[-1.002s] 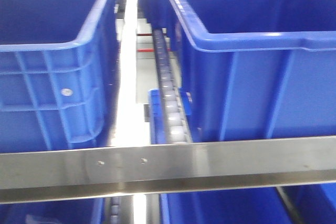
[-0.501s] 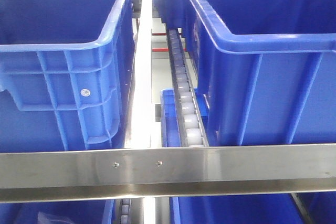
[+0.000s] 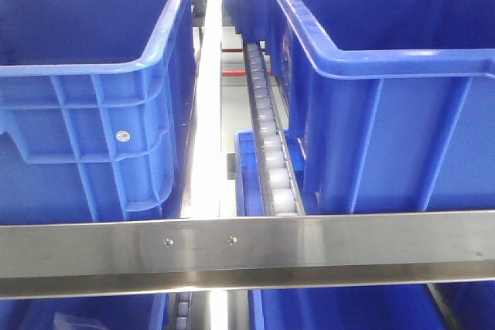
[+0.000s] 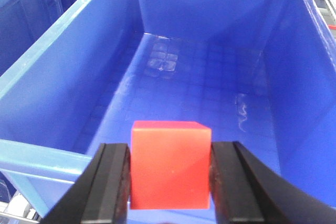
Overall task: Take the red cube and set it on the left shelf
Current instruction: 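Lower the red cube into a blue crate and open the right gripper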
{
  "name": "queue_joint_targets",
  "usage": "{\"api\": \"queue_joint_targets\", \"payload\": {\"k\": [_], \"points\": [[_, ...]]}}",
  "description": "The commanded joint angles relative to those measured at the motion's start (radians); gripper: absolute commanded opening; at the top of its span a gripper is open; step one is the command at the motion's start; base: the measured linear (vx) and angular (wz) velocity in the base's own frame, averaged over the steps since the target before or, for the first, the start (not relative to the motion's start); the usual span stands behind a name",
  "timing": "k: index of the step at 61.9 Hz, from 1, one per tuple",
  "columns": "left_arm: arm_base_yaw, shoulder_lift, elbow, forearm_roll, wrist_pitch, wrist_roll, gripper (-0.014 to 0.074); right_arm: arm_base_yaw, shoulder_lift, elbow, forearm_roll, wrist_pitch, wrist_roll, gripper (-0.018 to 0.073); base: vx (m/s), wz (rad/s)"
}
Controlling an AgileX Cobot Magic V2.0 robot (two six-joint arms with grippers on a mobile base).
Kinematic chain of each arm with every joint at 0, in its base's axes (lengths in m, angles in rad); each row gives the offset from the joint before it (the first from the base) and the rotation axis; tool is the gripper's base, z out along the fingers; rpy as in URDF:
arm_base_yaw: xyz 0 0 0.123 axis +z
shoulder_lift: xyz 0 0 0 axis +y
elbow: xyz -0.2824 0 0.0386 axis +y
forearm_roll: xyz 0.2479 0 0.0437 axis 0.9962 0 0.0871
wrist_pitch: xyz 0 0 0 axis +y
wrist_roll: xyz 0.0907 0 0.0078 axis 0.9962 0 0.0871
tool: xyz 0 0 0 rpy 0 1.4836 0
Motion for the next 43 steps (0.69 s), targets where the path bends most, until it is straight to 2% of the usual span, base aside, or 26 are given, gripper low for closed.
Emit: {"api": "queue_joint_targets", "payload": {"k": [1, 27, 43], "points": [[-0.005, 0.000, 0.022, -0.005, -0.090, 0.001, 0.0106, -0.007, 0.001, -0.030, -0.003, -0.086, -0.006, 0.0058, 0.00, 0.00], [-0.005, 0.000, 0.022, -0.005, -0.090, 0.001, 0.0106, -0.003, 0.000, -0.030, -0.003, -0.086, -0.006, 0.0058, 0.00, 0.00], [-0.005, 0.000, 0.022, -0.005, -0.090, 0.001, 0.0106, -0.003, 0.030, -0.060, -0.003, -0.174, -0.006, 0.0058, 0.00, 0.00]]}}
